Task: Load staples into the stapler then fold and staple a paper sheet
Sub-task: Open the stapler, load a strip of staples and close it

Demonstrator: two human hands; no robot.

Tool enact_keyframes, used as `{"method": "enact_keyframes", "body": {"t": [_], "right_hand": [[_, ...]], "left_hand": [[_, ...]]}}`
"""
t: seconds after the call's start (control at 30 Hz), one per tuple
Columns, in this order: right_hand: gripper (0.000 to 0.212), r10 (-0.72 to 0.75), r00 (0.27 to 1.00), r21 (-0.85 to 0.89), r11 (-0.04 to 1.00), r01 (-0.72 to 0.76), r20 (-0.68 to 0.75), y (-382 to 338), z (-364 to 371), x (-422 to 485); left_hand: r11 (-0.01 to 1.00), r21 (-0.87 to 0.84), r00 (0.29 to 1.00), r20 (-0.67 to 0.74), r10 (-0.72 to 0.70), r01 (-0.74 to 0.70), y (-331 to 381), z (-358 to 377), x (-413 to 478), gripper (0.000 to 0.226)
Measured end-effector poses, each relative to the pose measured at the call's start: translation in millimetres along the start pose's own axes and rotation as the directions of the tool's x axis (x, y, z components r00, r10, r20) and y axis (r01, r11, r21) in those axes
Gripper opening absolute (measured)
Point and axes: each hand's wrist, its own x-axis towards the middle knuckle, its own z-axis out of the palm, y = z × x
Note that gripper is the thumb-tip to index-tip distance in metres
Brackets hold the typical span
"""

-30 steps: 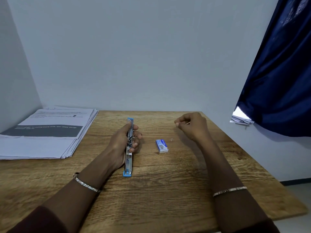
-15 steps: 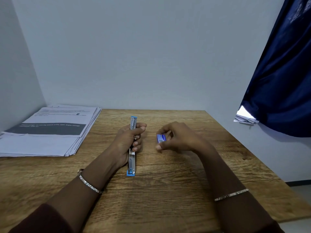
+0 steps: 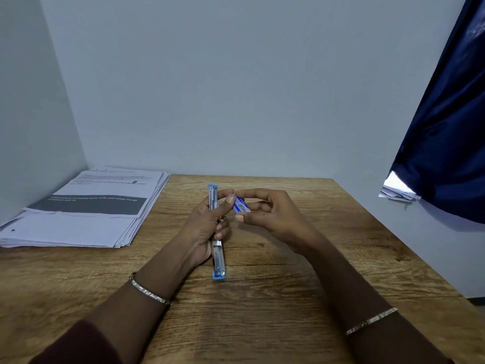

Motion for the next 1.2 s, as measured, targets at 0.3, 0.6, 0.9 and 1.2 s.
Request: {"method": "enact_keyframes", "body": {"t": [0.3,0.6,0.9,1.2], "right_hand": [[0.041,0.002,0.997,0.035,0.999,0.001,-0.079,-3.6,11.2,-1.0],[0.016,-0.159,0.955,-0.262,0.961,0.092,-0.25,-3.4,13.5,-0.6],[0.015,-0.273,0.934,-0.376,0.91,0.172,-0.232,0.3,9.7,2.2],[0.02,-0.324,0.93,-0.439,0.871,0.221,-0.172,-1.7,5.1,0.6]], "left_hand": [[0.997,-0.052,0.993,-0.108,0.055,-0.061,-1.8,-0.2,4.7,0.022],[0.993,-0.114,0.986,-0.164,0.018,-0.037,-1.0,-0.4,7.7,0.012],[0.989,-0.146,0.991,-0.133,0.02,-0.04,0.4,1.4,7.2,0.019],[0.977,-0.201,0.986,-0.16,0.045,-0.077,3.6,0.5,4.7,0.016]]}}
